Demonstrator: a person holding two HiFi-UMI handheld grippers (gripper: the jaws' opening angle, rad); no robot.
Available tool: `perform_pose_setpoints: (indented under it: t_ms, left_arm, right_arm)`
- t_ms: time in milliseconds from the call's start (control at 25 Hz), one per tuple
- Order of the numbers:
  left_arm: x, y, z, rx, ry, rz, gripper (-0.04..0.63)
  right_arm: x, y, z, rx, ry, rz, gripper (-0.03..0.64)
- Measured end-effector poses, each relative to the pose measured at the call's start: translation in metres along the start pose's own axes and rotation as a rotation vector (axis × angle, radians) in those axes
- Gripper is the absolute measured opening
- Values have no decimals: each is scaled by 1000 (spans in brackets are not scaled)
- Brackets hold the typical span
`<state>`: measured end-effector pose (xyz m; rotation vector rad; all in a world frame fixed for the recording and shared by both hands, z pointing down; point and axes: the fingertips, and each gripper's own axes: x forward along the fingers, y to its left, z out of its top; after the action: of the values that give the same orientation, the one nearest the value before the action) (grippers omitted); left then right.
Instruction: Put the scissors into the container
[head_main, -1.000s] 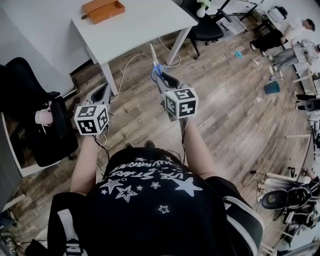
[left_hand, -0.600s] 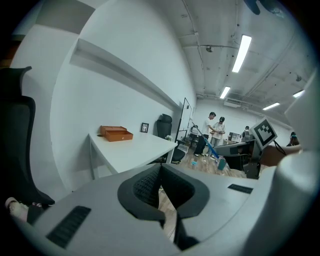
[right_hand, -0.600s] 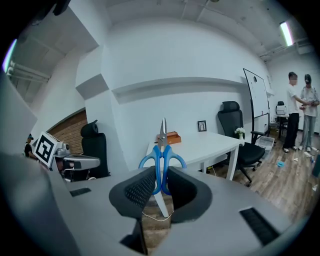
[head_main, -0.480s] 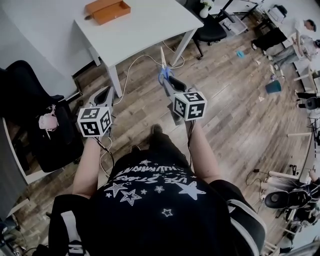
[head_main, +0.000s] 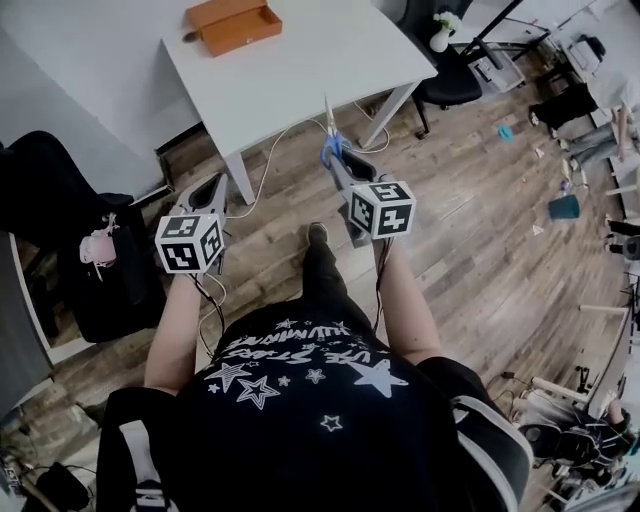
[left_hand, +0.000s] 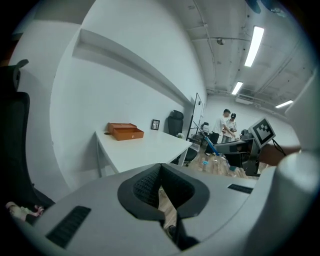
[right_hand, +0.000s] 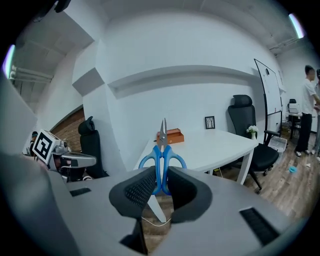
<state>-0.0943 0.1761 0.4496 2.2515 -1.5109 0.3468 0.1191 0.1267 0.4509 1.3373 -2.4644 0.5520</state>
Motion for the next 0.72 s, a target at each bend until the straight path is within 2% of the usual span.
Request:
perform_pose_setpoints:
  t_ms: [200, 720]
  left_arm:
    - [62, 19, 33, -15, 3, 73, 17]
    - [212, 29, 127, -61, -45, 237, 17]
  right_arm:
    - [67, -55, 40, 16, -5, 58, 98]
    - [190, -180, 132, -62, 19, 225, 98]
